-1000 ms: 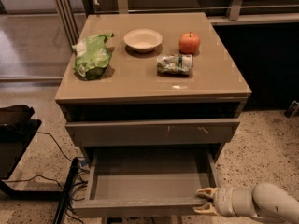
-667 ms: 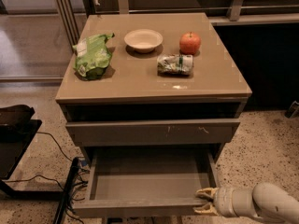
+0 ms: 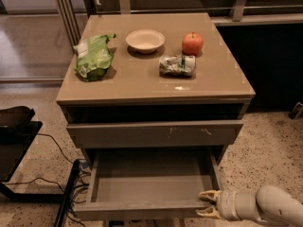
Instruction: Open middle drawer
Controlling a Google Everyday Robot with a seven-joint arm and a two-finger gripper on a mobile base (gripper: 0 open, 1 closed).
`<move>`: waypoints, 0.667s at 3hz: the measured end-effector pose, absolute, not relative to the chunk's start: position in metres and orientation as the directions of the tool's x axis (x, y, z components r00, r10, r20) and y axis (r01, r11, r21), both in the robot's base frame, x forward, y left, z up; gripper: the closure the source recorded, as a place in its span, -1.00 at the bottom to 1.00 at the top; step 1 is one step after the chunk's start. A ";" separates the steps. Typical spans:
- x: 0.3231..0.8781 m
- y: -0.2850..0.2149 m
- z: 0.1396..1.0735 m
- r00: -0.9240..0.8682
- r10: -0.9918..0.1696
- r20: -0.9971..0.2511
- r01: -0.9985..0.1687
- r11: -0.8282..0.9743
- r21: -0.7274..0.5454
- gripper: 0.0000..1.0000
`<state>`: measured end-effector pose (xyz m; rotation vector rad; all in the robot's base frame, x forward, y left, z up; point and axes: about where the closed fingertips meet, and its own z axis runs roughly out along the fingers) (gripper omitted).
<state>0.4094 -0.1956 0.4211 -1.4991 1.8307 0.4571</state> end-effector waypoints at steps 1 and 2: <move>0.409 -0.196 0.421 -0.069 -0.697 -0.713 -0.951 0.262 -0.164 -0.77; 0.409 -0.196 0.421 -0.069 -0.697 -0.713 -0.951 0.262 -0.164 -1.00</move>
Offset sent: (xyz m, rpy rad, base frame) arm 0.0000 0.0000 0.0000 0.0000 0.0000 0.0000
